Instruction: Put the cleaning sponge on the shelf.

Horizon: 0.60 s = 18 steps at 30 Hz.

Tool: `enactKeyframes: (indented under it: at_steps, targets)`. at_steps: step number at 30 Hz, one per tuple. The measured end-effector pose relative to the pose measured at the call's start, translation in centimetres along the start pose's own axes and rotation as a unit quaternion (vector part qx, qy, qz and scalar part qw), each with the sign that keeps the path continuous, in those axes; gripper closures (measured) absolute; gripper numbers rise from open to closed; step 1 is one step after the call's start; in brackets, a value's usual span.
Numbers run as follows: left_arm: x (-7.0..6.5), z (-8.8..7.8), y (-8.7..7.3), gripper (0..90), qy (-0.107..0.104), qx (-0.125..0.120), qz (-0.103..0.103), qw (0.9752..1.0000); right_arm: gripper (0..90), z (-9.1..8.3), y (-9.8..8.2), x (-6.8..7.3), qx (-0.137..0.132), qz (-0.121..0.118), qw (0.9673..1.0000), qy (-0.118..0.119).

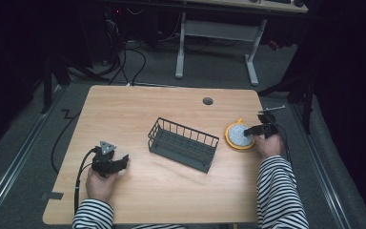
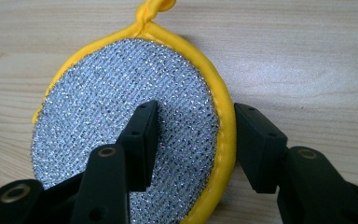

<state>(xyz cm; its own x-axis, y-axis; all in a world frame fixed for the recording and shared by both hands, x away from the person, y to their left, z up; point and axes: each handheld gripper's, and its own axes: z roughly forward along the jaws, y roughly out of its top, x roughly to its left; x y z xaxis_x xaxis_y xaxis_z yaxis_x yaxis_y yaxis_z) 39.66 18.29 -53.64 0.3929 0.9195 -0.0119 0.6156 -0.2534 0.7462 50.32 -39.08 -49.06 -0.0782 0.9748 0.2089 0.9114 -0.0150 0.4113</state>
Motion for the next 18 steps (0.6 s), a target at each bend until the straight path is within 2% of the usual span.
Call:
enactKeyframes:
  at_steps: [3,5,8,13,18]
  targets:
    - [0.0,0.0,0.0,33.0,-0.001,0.001,0.001,1.0,59.3,0.0,0.0,0.2,0.006,-0.008,0.9999,0.005]
    - [0.0,0.0,0.0,32.9,-0.002,0.001,0.001,1.0,69.1,-0.1,0.0,0.3,0.004,-0.02,0.9998,0.005]
    - [0.0,0.0,0.0,32.8,-0.002,0.001,0.001,1.0,76.3,-0.2,-0.1,0.7,0.003,-0.031,0.9995,-0.003]
    - [0.0,0.0,0.0,32.9,-0.002,0.001,0.001,1.0,79.6,-0.4,-0.1,1.1,-0.007,-0.046,0.9989,-0.009]
    - [0.0,0.0,0.0,32.8,-0.002,0.0,0.0,1.0,80.4,-0.8,-0.2,1.4,-0.019,-0.051,0.9985,-0.008]
